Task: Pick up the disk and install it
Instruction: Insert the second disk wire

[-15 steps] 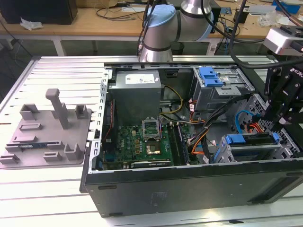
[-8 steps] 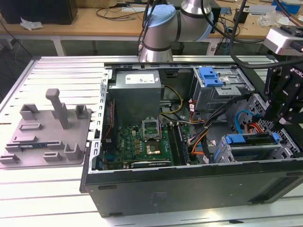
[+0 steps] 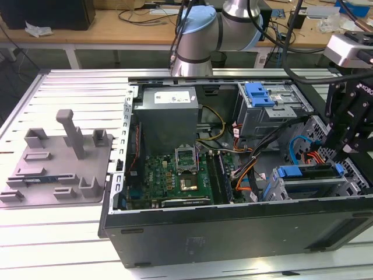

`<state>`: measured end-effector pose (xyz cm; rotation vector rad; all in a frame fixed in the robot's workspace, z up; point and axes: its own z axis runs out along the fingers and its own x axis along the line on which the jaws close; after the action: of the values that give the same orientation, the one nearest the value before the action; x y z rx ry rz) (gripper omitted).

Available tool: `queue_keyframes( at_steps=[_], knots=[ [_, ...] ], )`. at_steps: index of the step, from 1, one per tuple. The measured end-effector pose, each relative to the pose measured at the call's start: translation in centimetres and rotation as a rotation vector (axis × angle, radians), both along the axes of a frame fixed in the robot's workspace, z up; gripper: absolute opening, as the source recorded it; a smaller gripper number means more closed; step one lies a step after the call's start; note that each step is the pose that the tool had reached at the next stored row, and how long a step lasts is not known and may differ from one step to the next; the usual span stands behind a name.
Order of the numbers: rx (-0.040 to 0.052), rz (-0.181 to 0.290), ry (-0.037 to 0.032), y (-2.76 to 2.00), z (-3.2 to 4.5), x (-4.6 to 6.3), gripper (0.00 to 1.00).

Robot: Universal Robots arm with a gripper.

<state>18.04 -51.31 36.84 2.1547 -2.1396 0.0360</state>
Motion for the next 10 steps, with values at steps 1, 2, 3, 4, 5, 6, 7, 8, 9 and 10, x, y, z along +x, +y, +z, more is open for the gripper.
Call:
queue_keyframes(
  at_steps=[1, 2, 3, 4, 5, 6, 7, 8, 9, 10],
  knots=[
    [-0.0077, 0.000, 0.0000, 0.69, 0.01, 0.0, 0.36],
    [-0.0172, 0.000, 0.0001, 1.32, 0.00, 0.0, 0.36],
    [-0.0281, 0.000, 0.0021, 1.46, 0.01, 0.0, 0.36],
    [-0.0480, 0.000, 0.0079, 1.50, 0.04, 0.1, 0.36],
    [-0.0654, 0.000, 0.0100, 1.68, 0.05, 0.1, 0.36],
    [-0.0724, 0.000, 0.0100, 2.02, 0.06, 0.1, 0.36],
    [-0.0802, 0.000, 0.0100, 2.44, 0.07, 0.1, 0.36],
    [-0.0863, 0.000, 0.0100, 2.72, 0.09, 0.0, 0.36],
    [-0.0891, 0.000, 0.0101, 2.81, 0.10, -0.2, 0.36],
    [-0.0902, 0.000, 0.0099, 2.84, 0.12, -0.5, 0.36]
  ],
)
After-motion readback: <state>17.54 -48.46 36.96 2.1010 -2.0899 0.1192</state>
